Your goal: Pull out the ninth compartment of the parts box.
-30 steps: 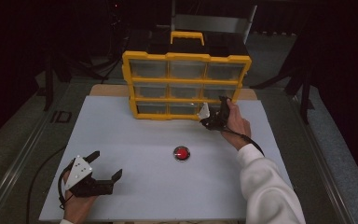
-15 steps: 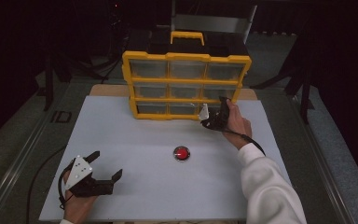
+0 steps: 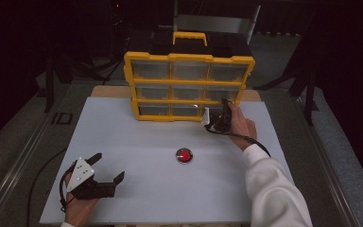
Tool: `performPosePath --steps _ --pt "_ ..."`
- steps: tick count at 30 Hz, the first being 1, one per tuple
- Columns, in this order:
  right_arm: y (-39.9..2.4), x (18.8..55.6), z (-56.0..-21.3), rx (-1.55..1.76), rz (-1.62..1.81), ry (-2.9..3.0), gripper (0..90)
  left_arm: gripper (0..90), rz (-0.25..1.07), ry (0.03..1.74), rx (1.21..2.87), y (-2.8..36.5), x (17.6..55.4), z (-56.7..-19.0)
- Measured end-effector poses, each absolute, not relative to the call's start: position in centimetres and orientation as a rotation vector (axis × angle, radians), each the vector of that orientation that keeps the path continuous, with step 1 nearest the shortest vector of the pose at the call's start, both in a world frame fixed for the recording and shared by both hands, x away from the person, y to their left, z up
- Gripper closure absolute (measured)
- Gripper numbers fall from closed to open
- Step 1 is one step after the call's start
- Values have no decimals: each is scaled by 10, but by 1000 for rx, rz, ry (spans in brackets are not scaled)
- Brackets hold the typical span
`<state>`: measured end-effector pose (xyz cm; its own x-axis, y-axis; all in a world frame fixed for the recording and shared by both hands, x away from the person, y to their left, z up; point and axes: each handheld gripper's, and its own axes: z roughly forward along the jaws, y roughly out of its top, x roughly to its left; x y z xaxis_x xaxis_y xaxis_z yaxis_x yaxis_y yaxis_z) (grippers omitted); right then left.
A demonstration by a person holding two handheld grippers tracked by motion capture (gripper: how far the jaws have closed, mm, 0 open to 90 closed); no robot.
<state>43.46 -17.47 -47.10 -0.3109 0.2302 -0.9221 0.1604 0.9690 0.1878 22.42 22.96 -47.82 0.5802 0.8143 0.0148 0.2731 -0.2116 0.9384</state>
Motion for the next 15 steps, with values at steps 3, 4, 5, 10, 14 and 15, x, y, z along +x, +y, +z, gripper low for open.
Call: performPosePath --steps 3,4,5,10,14,15 --pt "-175 435 -474 268 56 1878 377 0 645 898 1764 230 224 -478" --pt "-174 434 -474 267 50 1874 385 0 645 898 1764 230 224 -478" --pt "-175 435 -475 251 36 1869 391 0 646 898 1764 229 224 -478" --pt "-174 434 -479 224 21 1844 452 0 646 899 1765 230 224 -478" --pt "-174 434 -482 193 -8 1827 479 0 646 899 1766 229 224 -478" --pt "-174 434 -483 185 -14 1825 481 0 647 900 1766 229 224 -478"
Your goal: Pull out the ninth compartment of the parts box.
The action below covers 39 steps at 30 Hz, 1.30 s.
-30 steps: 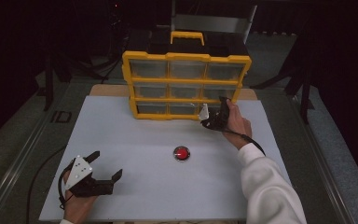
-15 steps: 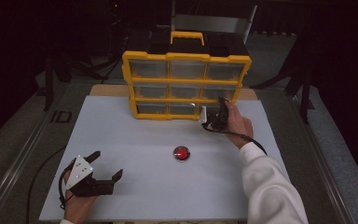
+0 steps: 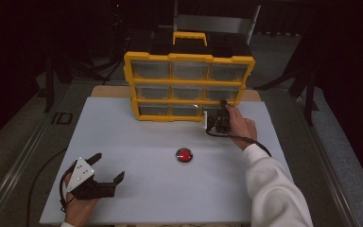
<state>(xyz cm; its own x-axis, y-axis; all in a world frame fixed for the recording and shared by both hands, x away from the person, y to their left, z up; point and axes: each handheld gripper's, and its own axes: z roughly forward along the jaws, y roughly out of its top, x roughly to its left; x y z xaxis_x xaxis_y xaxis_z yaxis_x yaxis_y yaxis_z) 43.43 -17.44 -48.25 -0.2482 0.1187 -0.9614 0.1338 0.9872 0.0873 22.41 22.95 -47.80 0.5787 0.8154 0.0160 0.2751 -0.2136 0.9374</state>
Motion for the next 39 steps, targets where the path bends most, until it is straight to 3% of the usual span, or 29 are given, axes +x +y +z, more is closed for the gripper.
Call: performPosePath --steps 15,39 --pt "-174 434 -490 132 -59 1765 498 0 647 901 1767 229 224 -478" --pt "-171 434 -499 85 -90 1705 428 4 644 903 1768 229 224 -478"
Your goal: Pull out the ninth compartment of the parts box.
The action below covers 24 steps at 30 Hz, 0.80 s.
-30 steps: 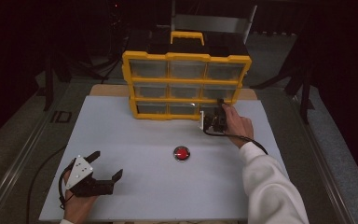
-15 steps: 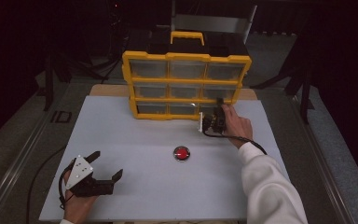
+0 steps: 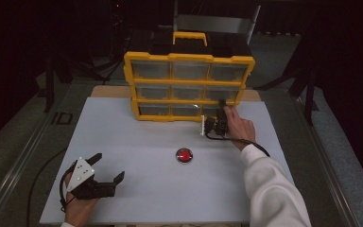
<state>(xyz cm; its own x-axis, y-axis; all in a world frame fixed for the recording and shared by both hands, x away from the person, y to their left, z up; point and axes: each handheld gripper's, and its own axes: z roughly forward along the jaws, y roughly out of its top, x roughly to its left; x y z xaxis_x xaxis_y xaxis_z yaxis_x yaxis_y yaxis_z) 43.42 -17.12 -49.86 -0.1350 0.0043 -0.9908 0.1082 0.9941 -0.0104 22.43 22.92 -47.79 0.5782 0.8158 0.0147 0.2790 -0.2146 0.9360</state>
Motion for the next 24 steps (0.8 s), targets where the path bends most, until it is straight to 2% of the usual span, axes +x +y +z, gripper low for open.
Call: performPosePath --steps 10,24 --pt "-170 436 -503 75 -108 1640 410 4 644 900 1766 230 224 -478" --pt "-171 432 -503 77 -98 1633 449 4 645 902 1765 230 224 -478"
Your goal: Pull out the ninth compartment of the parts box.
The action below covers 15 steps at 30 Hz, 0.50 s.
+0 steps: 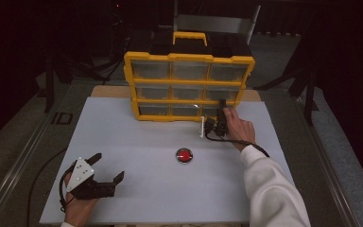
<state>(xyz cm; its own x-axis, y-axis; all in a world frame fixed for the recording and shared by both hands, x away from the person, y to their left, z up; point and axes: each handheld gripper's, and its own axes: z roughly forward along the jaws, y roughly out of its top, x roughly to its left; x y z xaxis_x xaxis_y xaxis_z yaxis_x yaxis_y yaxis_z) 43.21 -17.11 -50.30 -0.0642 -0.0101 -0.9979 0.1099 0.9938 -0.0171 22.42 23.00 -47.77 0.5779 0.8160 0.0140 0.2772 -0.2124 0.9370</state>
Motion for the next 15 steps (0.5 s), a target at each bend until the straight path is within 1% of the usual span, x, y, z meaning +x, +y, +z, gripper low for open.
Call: performPosePath --steps 3,8,15 --pt "-172 430 -502 75 -93 1641 453 4 644 903 1765 230 224 -478" --pt "-172 427 -500 72 -88 1664 501 4 645 903 1767 230 224 -478" --pt "-173 425 -496 76 -78 1752 656 4 644 902 1772 229 224 -478"
